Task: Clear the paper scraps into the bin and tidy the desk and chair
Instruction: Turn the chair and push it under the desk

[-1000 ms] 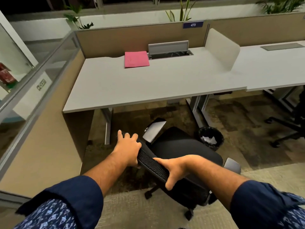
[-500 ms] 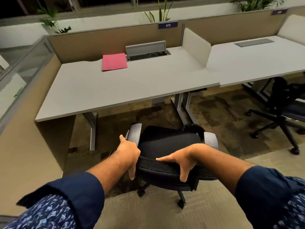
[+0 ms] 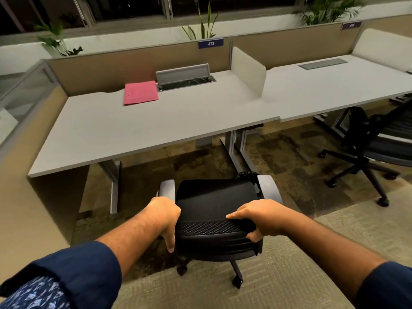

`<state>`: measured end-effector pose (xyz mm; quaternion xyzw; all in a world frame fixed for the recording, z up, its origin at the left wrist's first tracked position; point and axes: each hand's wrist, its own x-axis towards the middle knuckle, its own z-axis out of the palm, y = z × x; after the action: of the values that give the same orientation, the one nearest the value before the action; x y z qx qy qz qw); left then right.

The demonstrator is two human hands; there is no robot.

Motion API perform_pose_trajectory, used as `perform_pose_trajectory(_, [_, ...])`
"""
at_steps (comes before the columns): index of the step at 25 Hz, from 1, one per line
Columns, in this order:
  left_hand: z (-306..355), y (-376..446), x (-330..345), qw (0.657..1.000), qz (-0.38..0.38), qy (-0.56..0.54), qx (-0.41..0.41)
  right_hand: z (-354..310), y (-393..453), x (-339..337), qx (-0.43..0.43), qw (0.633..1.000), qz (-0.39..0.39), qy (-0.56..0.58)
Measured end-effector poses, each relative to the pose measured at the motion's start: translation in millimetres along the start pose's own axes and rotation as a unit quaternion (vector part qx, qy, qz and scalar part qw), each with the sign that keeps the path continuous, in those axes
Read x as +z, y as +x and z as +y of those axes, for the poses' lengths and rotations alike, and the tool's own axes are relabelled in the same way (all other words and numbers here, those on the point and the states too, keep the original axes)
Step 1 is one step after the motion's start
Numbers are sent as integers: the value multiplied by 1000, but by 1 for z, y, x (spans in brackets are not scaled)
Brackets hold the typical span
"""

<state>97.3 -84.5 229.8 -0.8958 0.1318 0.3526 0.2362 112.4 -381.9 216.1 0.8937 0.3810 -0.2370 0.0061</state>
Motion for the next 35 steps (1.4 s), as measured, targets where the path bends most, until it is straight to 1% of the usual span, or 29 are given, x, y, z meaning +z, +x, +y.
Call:
perform_pose_trajectory(5, [14,1,-7,1000,16,4,17,15,-17,14,44,997,41,-50])
perform_pose_trajectory(10, [13,4,-4,999,22,-26,31,25,-14,1,77,992,41,-93])
perform_pose_trajectory(15, [4,9,0,999,37,-31,22,17,0,-7,65,991,31,-109])
perform_pose_trajectory(24, [-42,33,-11,995,91,-40,-4,31,56,-46,94,988,34,-118])
perform_pose_trajectory(29, [-83,58,-19,992,101,-68,-16,45,110,-81,117,984,42,-126])
perform_pose_trajectory(32, [-106,75,-25,993,88,-75,-30,52,142,-94,133,980,34,-142])
perform_pose_trajectory(35, [-130,89,-30,991,88,-89,-38,55,169,-107,167,976,41,-137])
